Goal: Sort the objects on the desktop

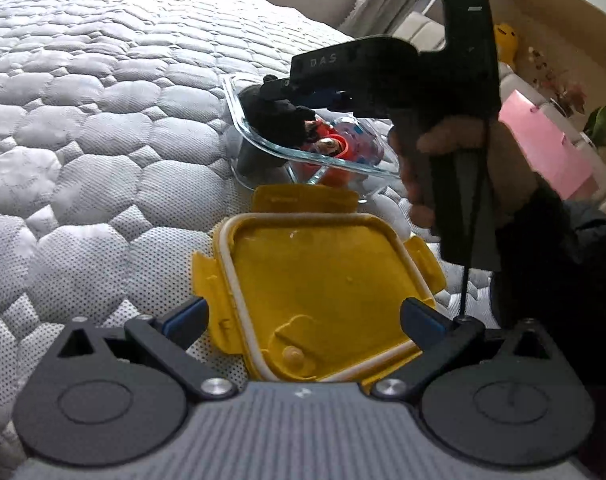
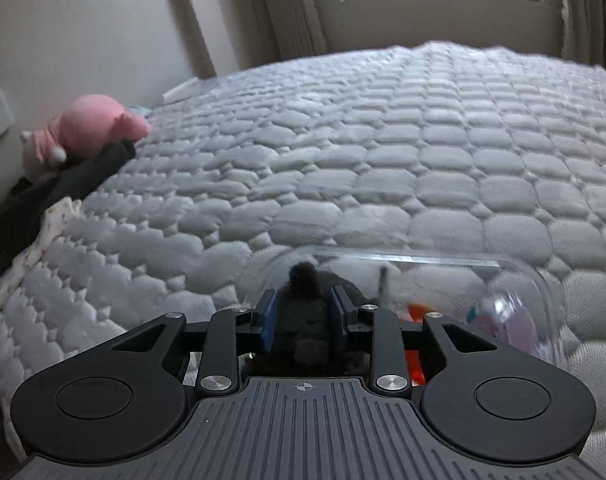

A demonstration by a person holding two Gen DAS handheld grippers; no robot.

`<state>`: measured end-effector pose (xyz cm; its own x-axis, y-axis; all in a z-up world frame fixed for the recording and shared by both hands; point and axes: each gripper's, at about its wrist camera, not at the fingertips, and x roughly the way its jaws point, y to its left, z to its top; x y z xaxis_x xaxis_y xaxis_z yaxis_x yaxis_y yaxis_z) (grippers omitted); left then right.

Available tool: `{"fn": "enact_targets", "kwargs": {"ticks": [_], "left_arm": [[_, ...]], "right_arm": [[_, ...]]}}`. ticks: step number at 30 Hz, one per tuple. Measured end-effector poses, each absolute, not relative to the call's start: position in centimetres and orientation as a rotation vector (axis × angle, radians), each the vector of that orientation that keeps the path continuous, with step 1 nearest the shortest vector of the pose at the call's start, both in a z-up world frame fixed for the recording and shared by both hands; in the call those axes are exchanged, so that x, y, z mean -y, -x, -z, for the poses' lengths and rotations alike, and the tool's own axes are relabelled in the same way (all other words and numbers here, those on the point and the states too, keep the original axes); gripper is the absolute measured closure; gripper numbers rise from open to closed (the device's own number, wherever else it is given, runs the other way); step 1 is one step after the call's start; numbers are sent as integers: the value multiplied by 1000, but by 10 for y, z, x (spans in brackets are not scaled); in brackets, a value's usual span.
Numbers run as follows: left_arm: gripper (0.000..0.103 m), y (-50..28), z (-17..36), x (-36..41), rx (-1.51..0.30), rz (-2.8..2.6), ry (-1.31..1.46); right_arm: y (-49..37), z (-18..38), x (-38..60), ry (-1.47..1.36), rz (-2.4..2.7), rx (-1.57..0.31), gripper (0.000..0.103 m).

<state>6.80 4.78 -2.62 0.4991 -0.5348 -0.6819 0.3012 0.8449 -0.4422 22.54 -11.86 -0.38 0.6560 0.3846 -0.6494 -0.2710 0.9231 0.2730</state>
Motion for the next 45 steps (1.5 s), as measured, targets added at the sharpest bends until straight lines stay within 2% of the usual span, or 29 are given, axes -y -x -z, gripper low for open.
{"fn": "enact_targets", "kwargs": {"ticks": [5,15,17,21,24,26,28,38,45], "left_arm": [[0,-71,28,-43,-916,534,290],[0,-62,15,-32,-903,528,234],[0,-63,16,-30,-909,521,224],[0,-67,15,-25,-919,508,207],[0,-70,11,-18,-911,501,192],[0,-74,7,-13,-898,492,184],[0,-79,2,-7,-880,472,188],[0,-111,3,27,-902,433,190],[0,-115,24,58,-968,481,154]], "right_arm": [[-217,4,128,-192,-361,-819,71],[-211,11,140,-199,-385,-775,65],[-207,11,143,-198,-394,-760,53],[-194,7,177,-351,-421,-742,51],[-179,4,213,-445,-405,-681,36],[-169,7,237,-457,-398,-623,19],[-158,11,261,-469,-391,-564,14],[-136,93,357,-881,-451,-418,10],[-133,103,366,-947,-470,-411,9]]}}
